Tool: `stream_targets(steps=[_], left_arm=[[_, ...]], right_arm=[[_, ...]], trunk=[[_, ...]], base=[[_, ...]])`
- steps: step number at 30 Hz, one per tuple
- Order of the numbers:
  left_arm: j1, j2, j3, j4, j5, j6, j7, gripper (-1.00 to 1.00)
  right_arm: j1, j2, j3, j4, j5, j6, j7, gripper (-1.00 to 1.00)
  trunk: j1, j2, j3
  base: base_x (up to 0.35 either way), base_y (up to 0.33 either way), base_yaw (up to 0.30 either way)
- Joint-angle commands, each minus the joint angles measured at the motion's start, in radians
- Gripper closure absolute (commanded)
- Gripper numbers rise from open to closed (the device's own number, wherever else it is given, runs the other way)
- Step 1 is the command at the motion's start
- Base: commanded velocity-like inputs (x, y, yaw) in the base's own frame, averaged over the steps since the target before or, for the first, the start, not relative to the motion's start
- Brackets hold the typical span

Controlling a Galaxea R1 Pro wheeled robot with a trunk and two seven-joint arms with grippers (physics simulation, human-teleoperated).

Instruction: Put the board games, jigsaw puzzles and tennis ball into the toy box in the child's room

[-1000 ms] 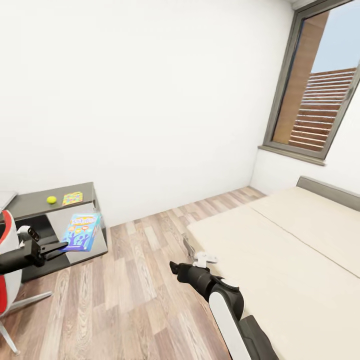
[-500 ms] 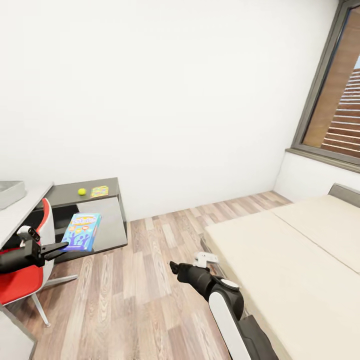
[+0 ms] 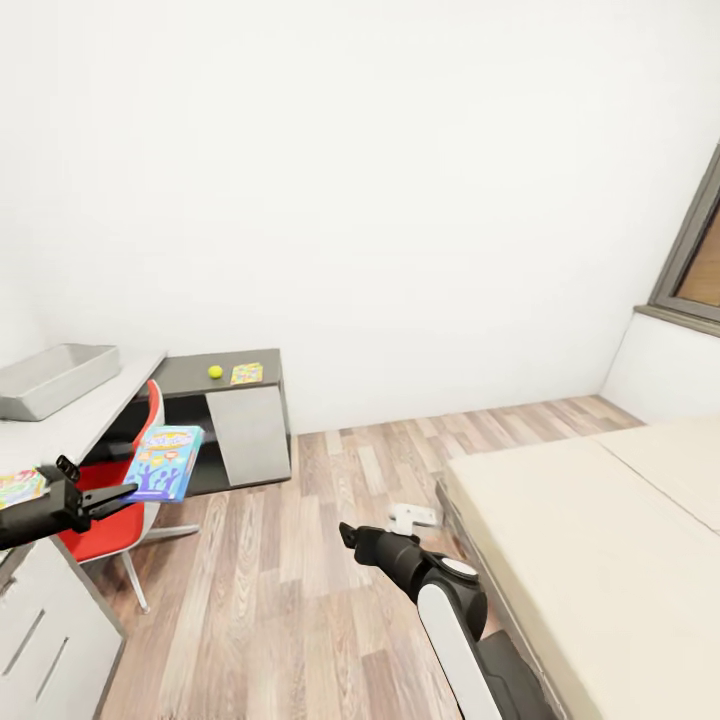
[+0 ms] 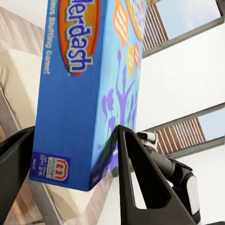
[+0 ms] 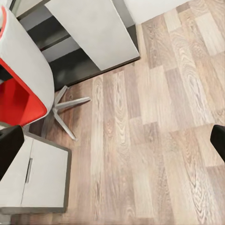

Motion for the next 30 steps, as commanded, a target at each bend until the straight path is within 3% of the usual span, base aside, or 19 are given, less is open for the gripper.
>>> stream_targets(steps=[1, 6, 16, 30], left_arm=[[-0.002, 0.0, -0.002, 0.0, 0.003, 0.009, -0.004, 1.0], [-0.002, 0.0, 0.0, -0.003, 0.003, -0.017, -0.004, 1.0], [-0.002, 0.0, 0.001, -0.004, 0.003, -0.037, -0.004, 1.0], [-0.002, -0.001, 0.0, -0.004, 0.004, -0.037, -0.004, 1.0]], right_arm=[[-0.001, 0.0, 0.001, -0.001, -0.011, 0.002, -0.01, -1.0], [-0.001, 0.0, 0.0, -0.001, -0.009, -0.001, -0.009, -1.0], [0.0, 0.0, 0.001, -0.001, -0.009, -0.004, -0.009, -1.0], [-0.001, 0.0, 0.001, -0.001, -0.008, -0.002, -0.009, -1.0]], trunk=[[0.001, -0.002, -0.002], [0.001, -0.002, -0.003], [0.001, -0.002, -0.002], [0.001, -0.002, 0.008]], base=[[0.0, 0.0, 0.284], [0.12, 0.0, 0.211], [0.304, -0.002, 0.043], [0.314, -0.1, 0.226]])
